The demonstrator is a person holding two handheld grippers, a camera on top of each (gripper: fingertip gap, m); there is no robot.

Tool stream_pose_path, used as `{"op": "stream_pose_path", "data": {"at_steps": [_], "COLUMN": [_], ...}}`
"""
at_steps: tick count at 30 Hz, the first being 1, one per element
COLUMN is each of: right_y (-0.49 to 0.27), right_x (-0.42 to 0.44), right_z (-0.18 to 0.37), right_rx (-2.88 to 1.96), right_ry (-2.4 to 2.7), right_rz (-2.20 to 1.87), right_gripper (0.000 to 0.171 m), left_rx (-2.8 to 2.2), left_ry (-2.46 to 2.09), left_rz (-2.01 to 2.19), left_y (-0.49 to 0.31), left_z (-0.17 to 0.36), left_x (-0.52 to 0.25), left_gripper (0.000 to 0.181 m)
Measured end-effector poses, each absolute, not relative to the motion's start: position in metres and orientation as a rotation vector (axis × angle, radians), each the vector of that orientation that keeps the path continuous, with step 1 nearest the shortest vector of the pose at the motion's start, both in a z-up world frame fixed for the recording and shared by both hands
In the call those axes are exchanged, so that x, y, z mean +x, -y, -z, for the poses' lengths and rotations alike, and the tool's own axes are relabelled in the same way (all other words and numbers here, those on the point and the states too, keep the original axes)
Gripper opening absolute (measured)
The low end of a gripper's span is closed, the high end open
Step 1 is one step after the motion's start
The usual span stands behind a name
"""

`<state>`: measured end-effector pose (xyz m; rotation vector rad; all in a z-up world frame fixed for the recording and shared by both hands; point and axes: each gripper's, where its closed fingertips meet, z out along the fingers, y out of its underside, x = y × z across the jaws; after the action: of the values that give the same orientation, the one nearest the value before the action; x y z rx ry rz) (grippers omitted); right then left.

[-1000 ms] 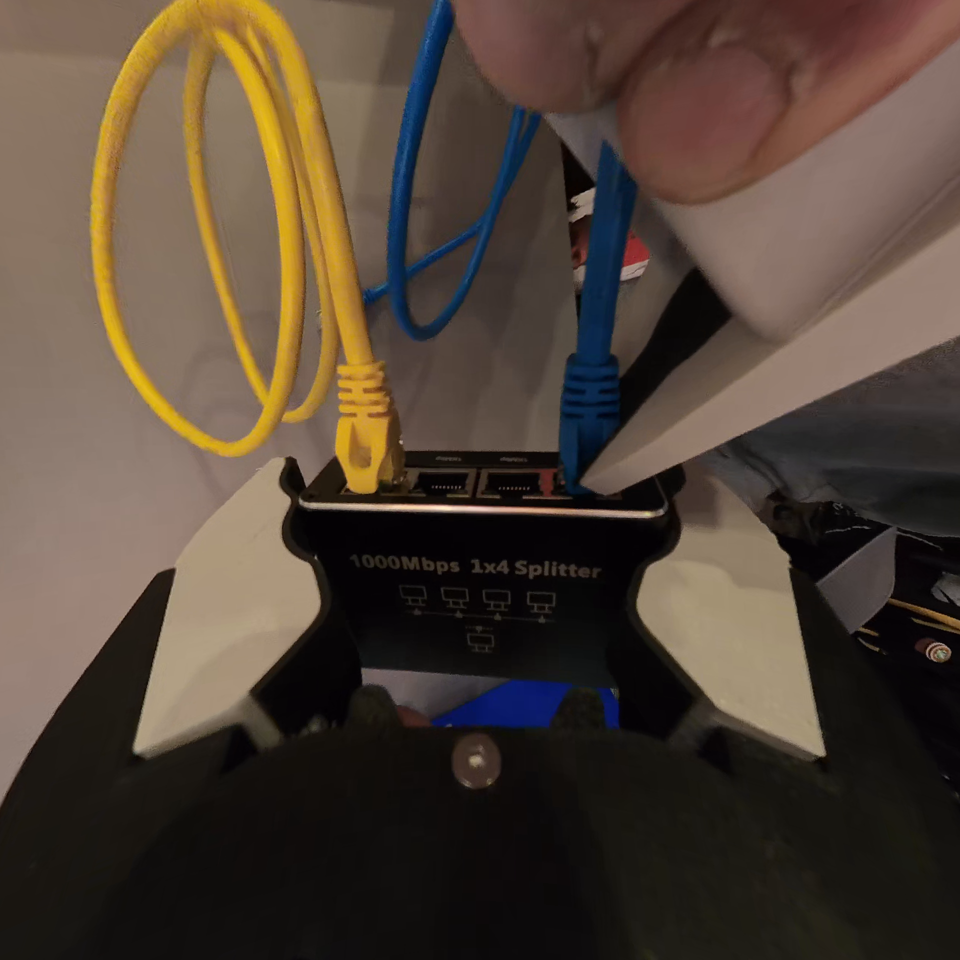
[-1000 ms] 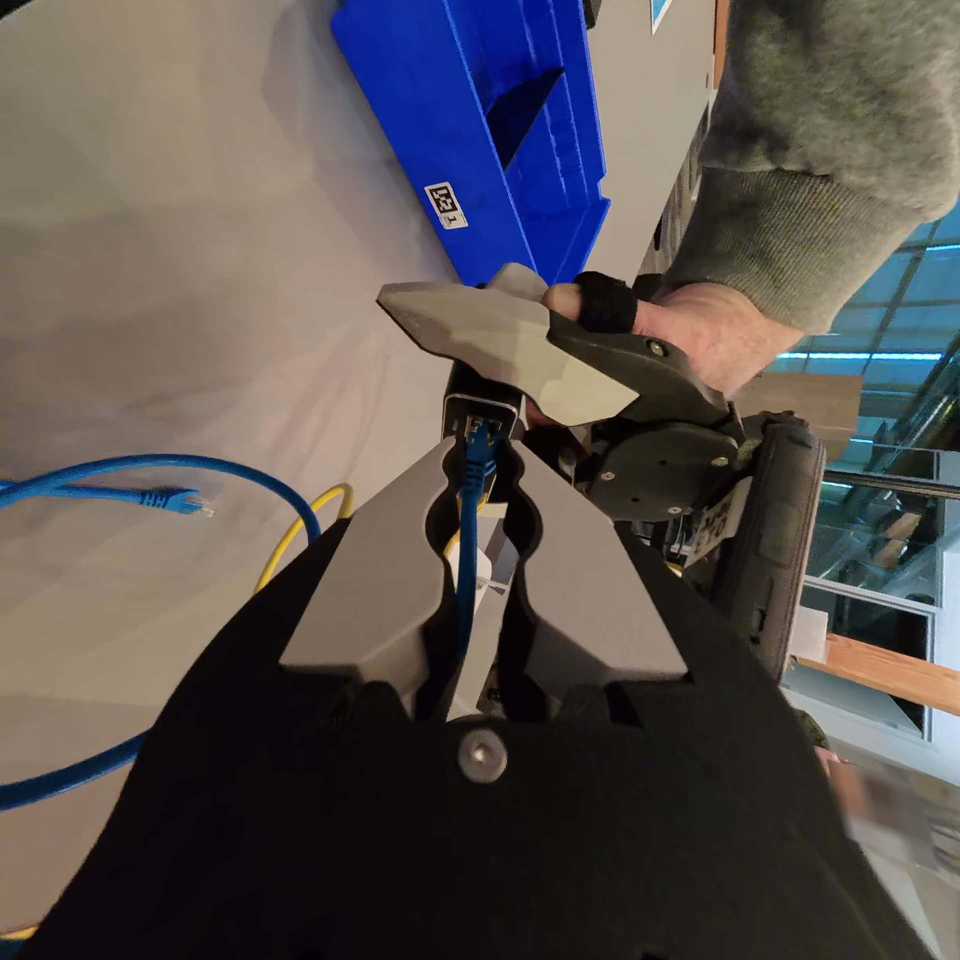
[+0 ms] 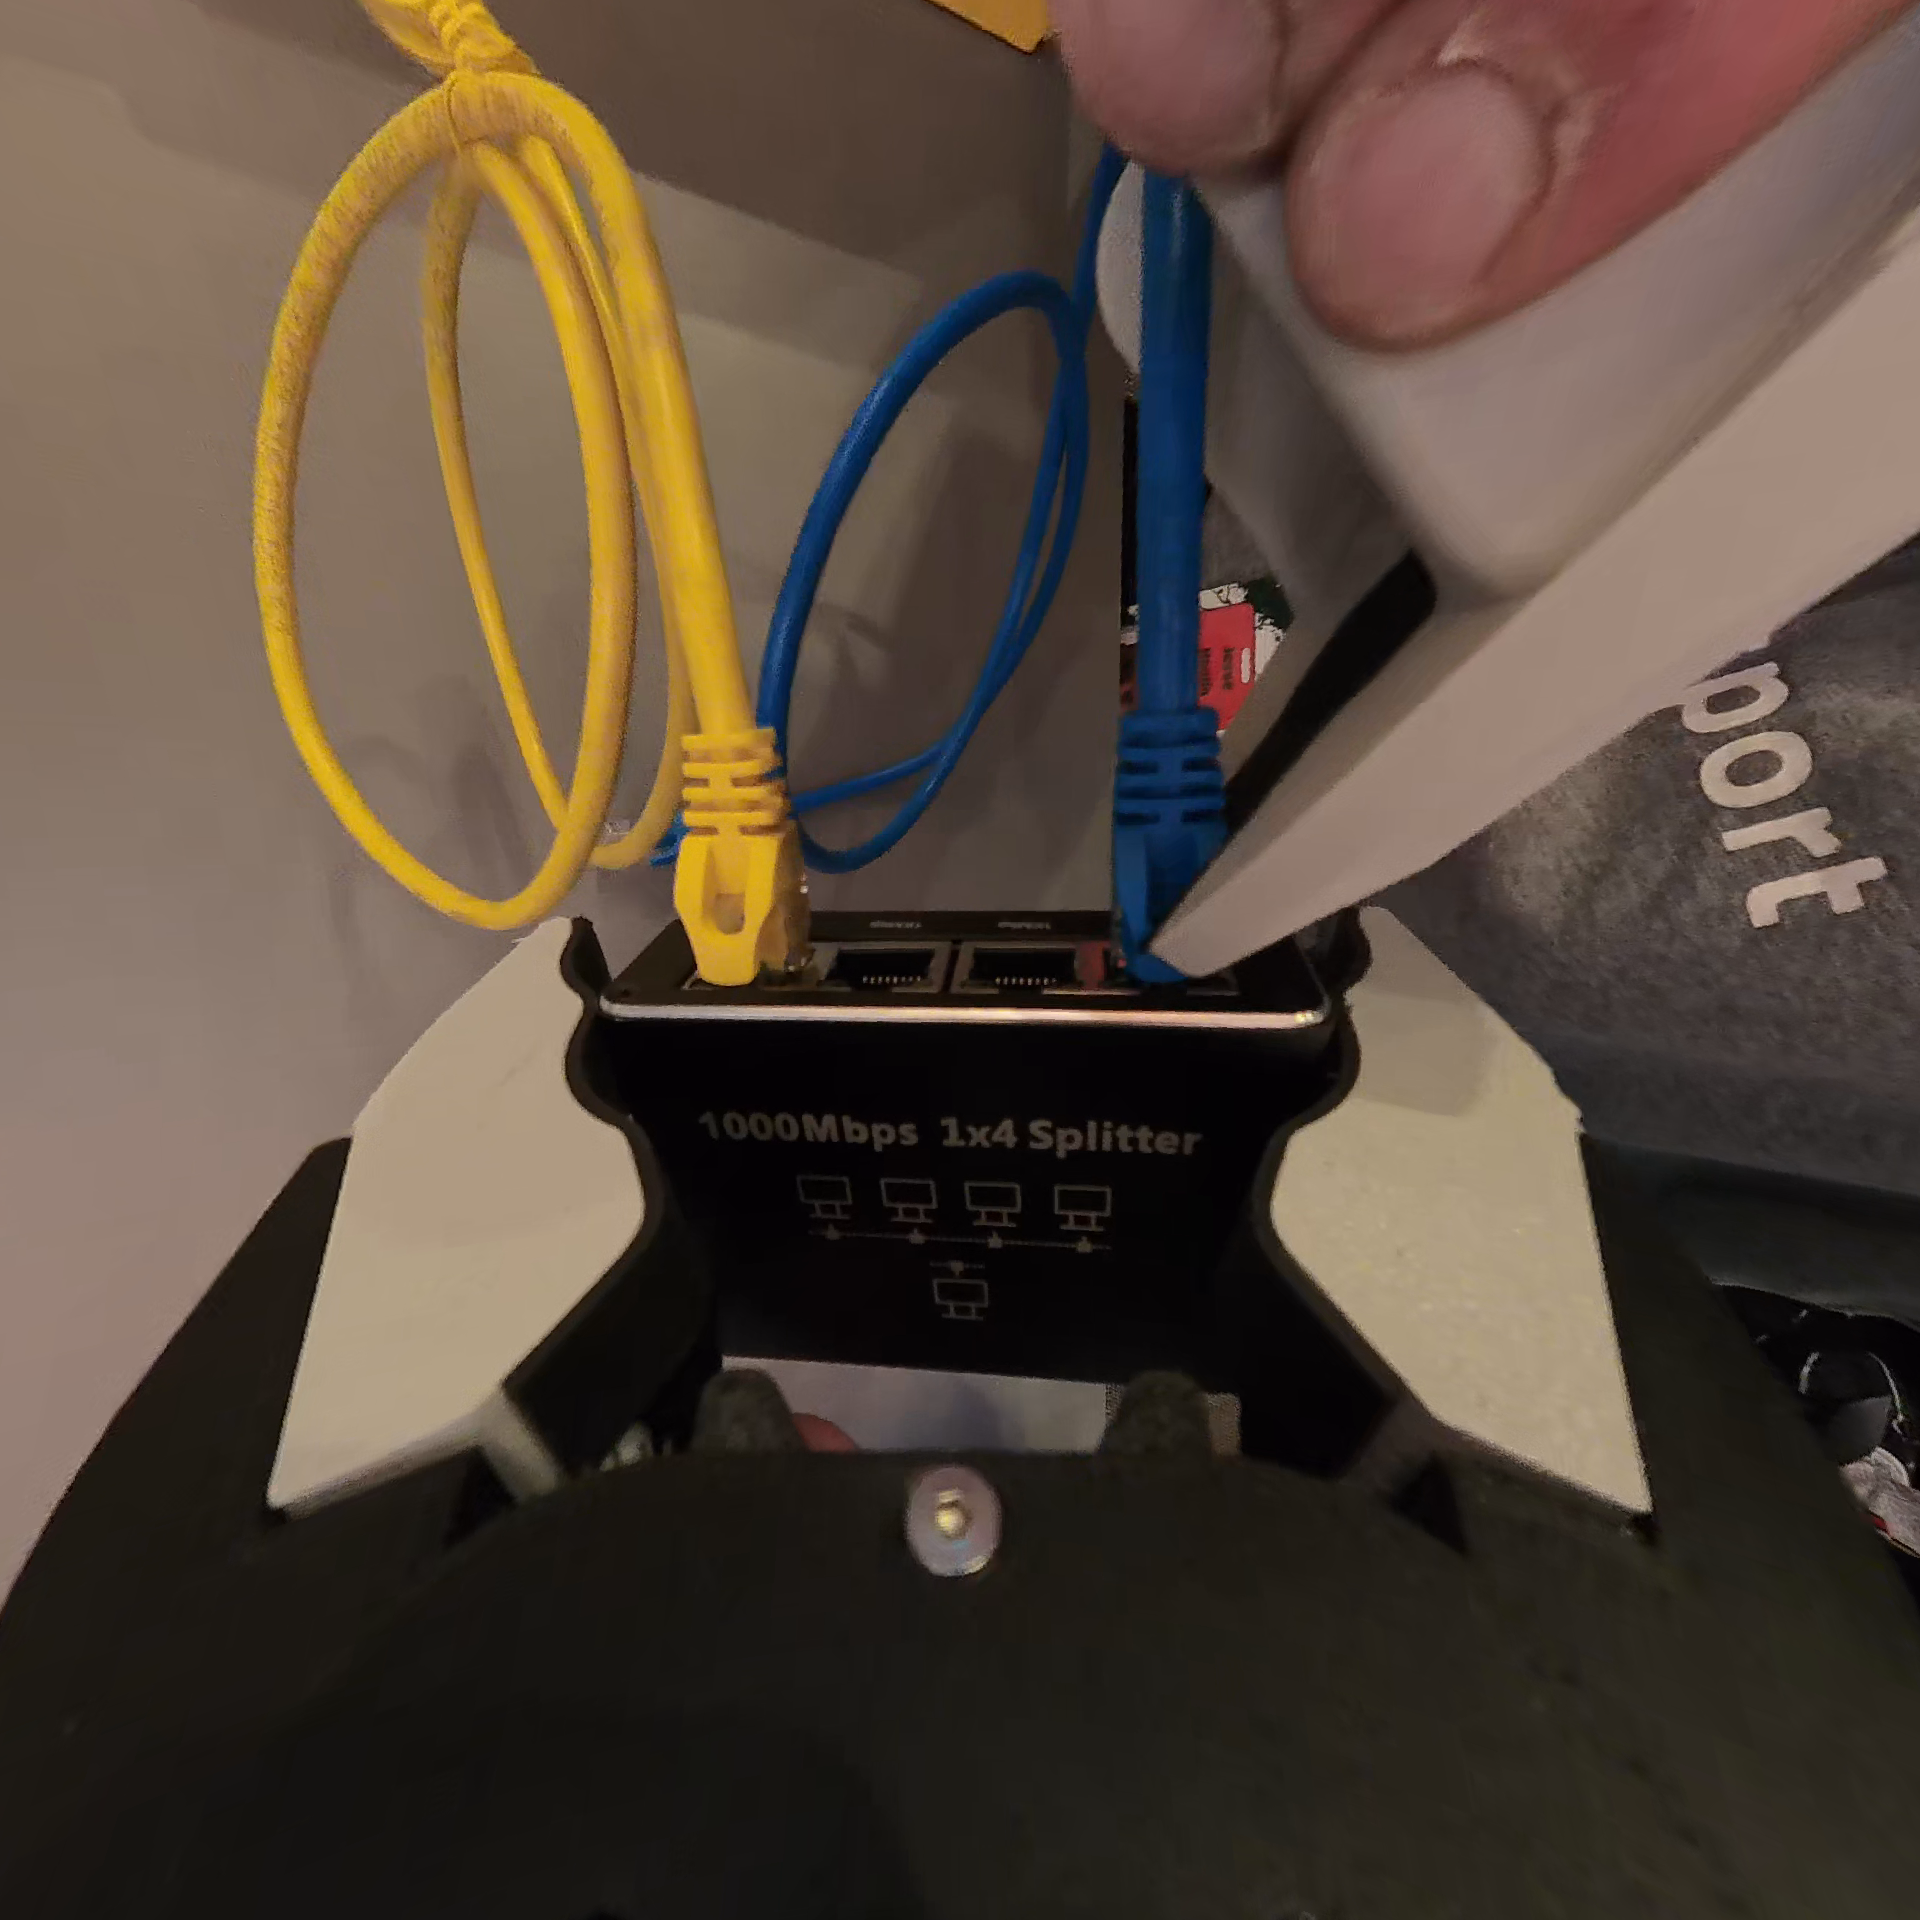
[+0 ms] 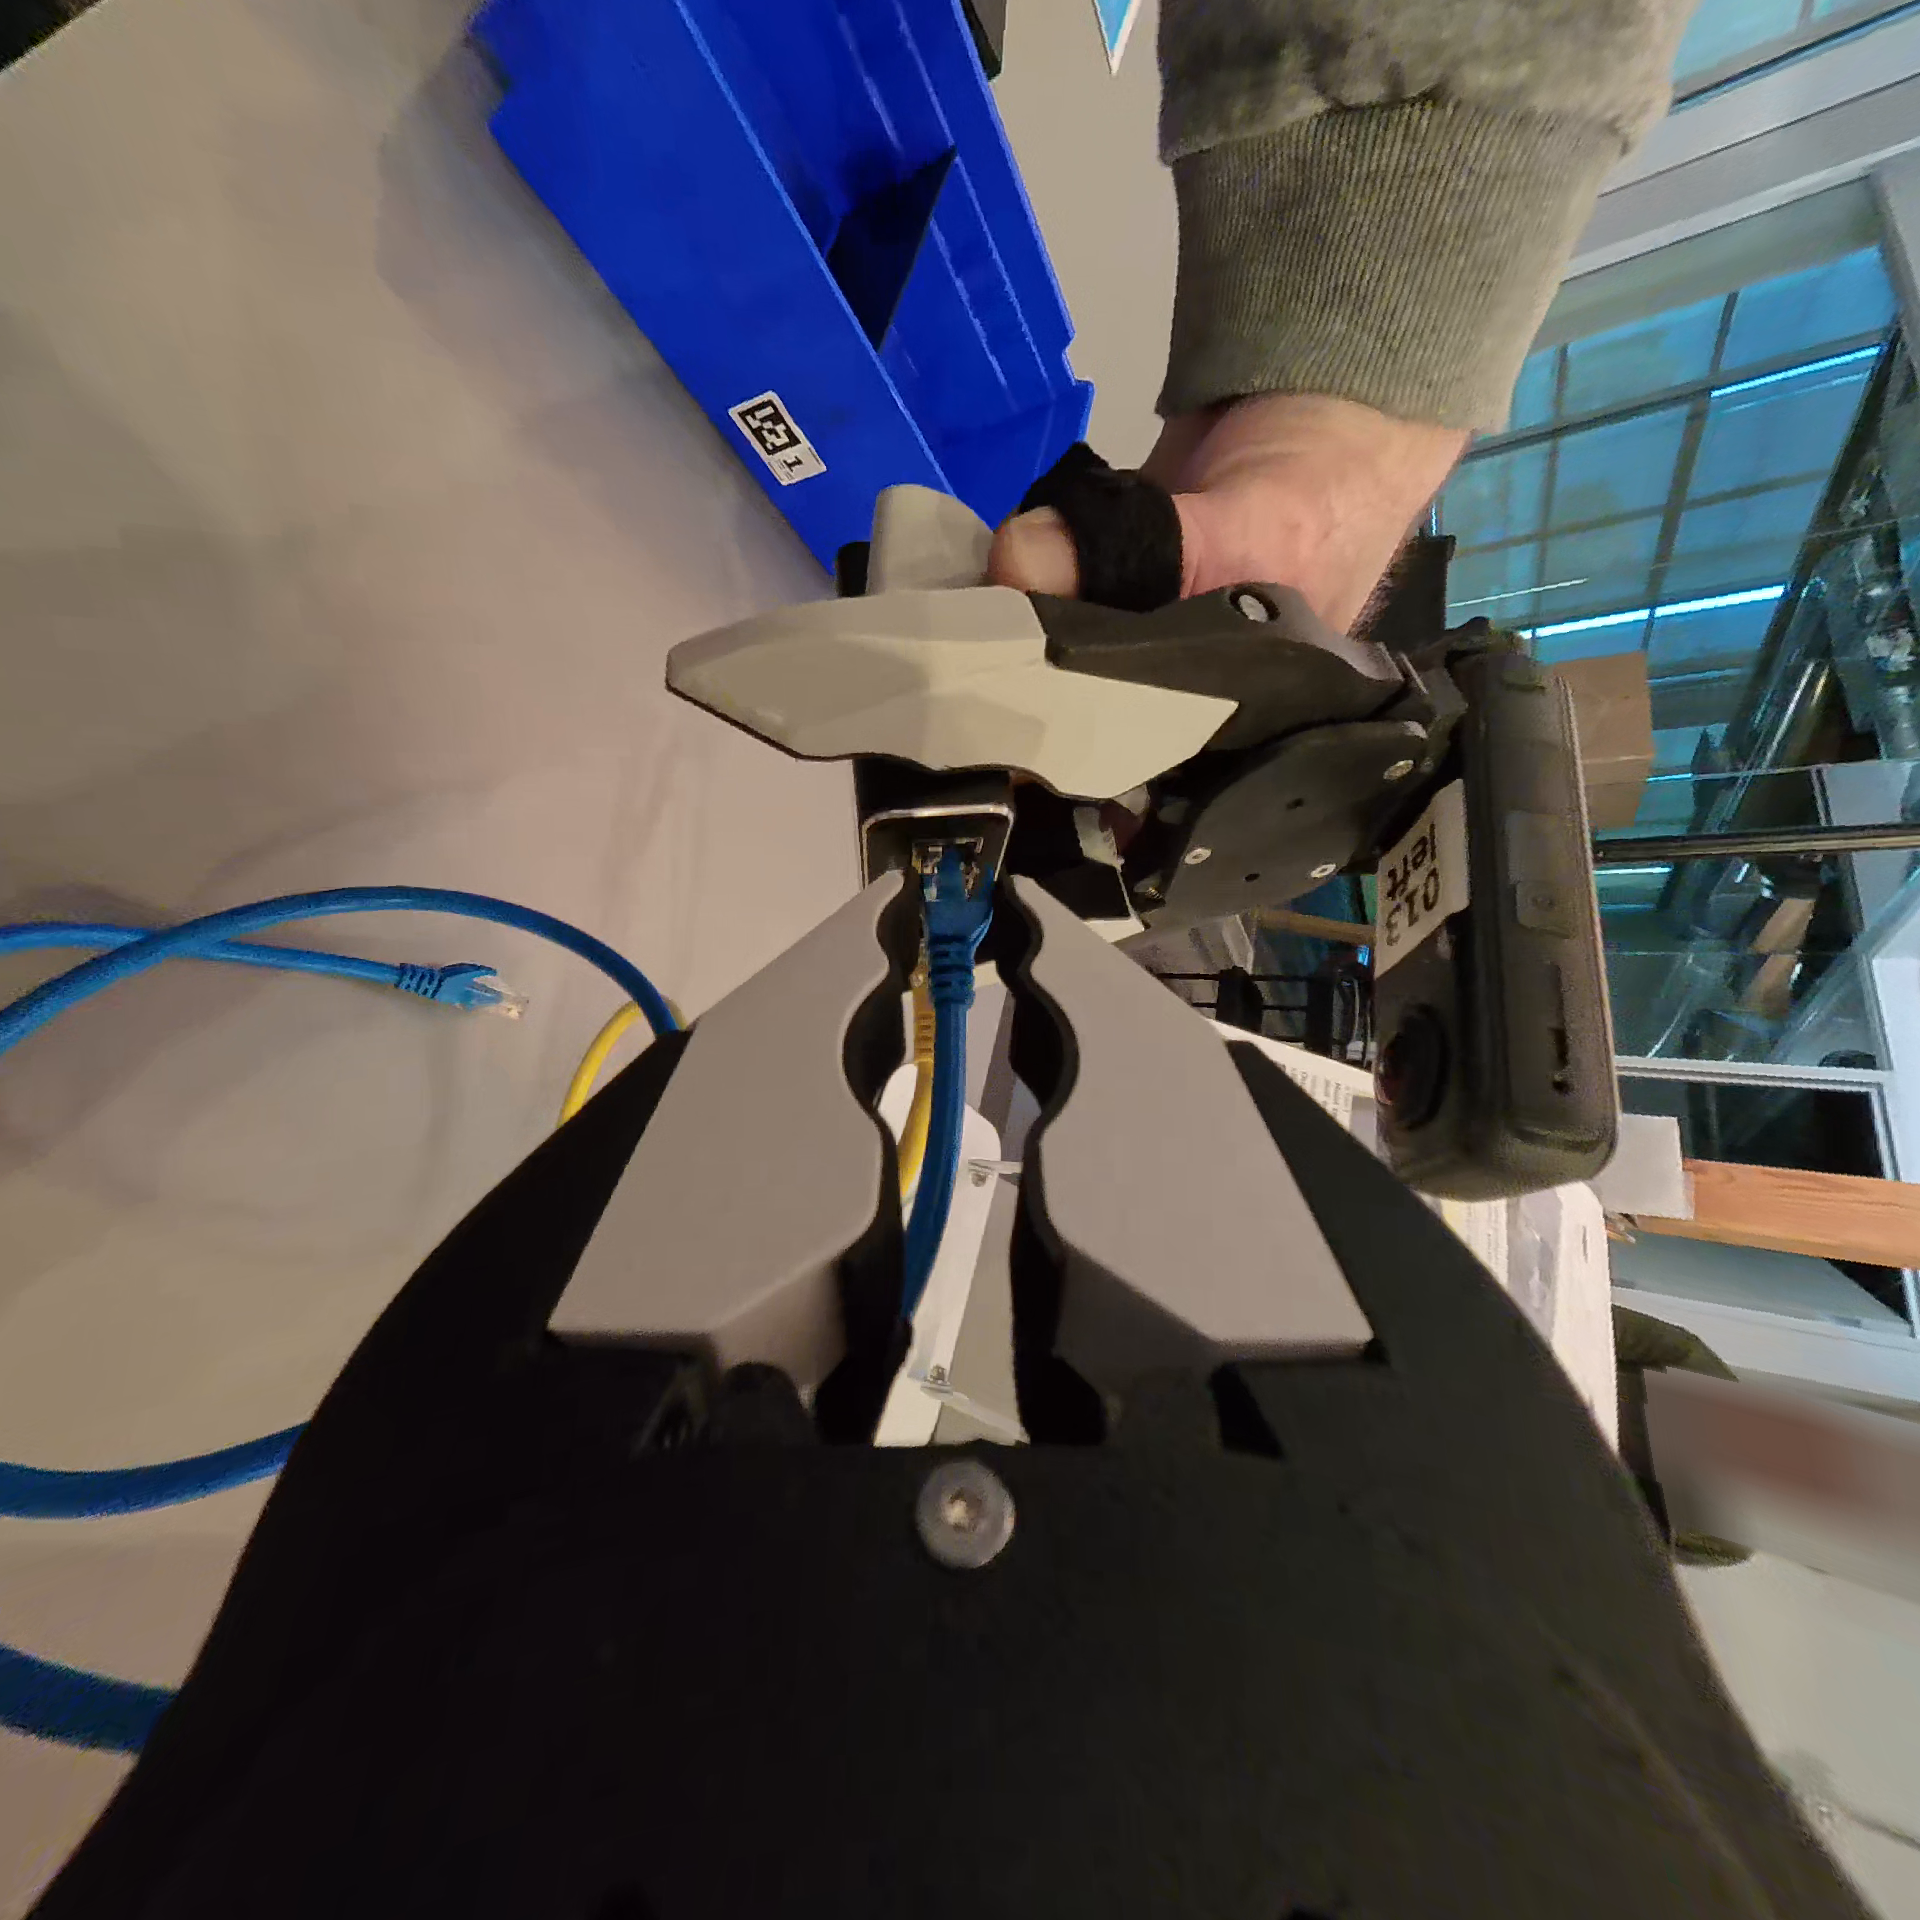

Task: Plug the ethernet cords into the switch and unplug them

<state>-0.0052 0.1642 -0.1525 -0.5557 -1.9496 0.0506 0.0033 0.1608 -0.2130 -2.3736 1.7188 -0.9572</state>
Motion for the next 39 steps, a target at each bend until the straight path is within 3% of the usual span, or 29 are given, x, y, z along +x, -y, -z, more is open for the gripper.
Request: {"op": "stream_pose_path", "data": {"at_steps": [21, 39], "right_y": [-0.156, -0.166], "right_x": [0.001, 0.003], "right_z": [0.169, 0.153], "right_rx": [-0.324, -0.605], "right_ry": [2.210, 1.974], "right_rz": [0.218, -0.100], "right_gripper": [0.007, 0.009], "left_rx": [-2.404, -2.320], "left_ry": [-1.813, -1.603], "left_rz": [0.903, 1.000], "left_y": [-0.153, -0.165], "left_z": [0.226, 0.211], "left_x": [0.004, 0.015], "left_gripper": [0.126, 0.126]}}
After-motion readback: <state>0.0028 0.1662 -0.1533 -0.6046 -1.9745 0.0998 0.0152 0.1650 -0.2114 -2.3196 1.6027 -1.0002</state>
